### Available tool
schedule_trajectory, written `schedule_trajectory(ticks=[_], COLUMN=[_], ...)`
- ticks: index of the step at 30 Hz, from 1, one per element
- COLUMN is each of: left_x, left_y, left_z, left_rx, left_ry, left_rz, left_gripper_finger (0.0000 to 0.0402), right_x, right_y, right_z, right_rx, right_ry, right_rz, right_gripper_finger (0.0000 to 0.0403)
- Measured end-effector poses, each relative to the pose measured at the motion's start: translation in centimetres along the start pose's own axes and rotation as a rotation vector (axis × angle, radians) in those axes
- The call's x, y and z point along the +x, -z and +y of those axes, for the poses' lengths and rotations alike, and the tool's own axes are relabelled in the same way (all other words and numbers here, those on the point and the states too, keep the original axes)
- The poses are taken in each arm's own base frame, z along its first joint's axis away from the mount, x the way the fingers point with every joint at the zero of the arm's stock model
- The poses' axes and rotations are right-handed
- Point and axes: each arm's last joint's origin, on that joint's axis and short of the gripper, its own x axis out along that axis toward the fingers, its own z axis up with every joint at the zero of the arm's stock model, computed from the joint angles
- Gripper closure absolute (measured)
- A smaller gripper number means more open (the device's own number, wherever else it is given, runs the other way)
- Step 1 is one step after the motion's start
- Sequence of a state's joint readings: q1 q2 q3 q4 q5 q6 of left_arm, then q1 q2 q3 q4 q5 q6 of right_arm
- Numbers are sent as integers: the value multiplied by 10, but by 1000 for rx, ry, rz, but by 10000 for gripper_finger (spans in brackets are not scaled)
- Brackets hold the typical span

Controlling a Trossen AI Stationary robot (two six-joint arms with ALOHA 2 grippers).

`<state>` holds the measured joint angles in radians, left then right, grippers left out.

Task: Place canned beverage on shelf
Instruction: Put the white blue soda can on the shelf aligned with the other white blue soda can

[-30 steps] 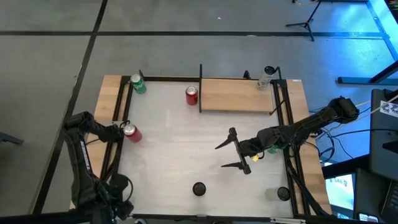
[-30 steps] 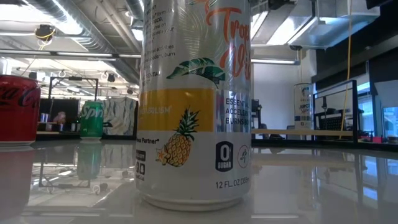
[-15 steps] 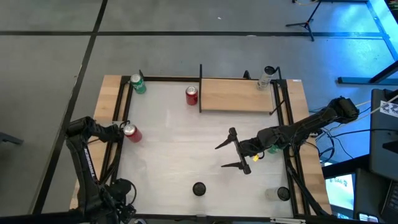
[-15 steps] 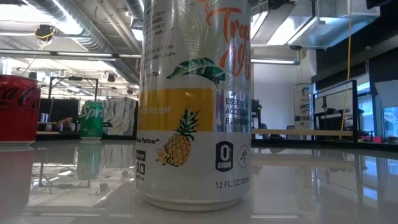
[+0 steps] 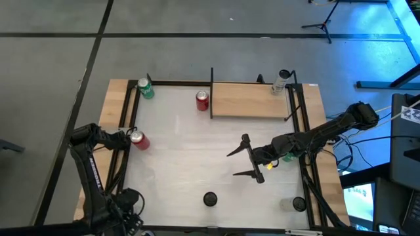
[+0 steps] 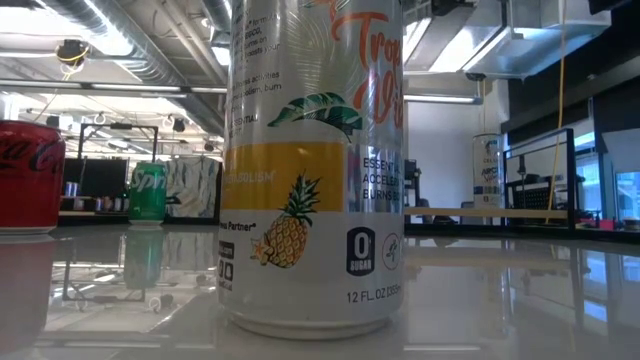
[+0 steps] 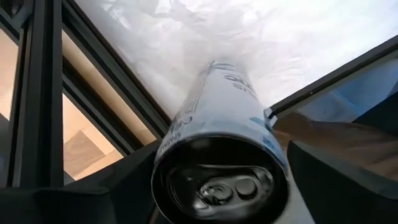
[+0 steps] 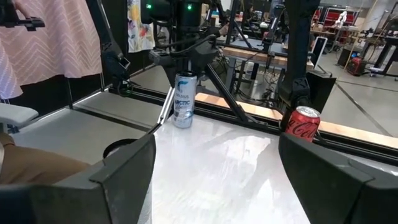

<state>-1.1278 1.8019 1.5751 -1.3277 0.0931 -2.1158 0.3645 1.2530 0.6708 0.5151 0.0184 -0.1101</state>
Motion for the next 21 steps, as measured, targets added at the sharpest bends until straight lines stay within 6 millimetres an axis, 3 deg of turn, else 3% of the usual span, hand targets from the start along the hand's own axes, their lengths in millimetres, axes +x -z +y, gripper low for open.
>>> schedule_trajectory(ticks=[7, 15, 21], left_x=[2, 1, -7], left_y=[-2, -6, -28], left_z=[0, 1, -8], left_rx=[98, 180, 252], left_ry=[-5, -5, -18], left_rz=[-3, -70, -103], left_gripper_finger=[163, 165, 163], right_x=[0, 0, -1], right_y=[0, -2, -1], right_z=[0, 0, 10], right_rx=[-8, -33, -13], right_ry=[-1, 8, 18], right_rz=[0, -15, 8], right_gripper_finger=[65, 65, 66])
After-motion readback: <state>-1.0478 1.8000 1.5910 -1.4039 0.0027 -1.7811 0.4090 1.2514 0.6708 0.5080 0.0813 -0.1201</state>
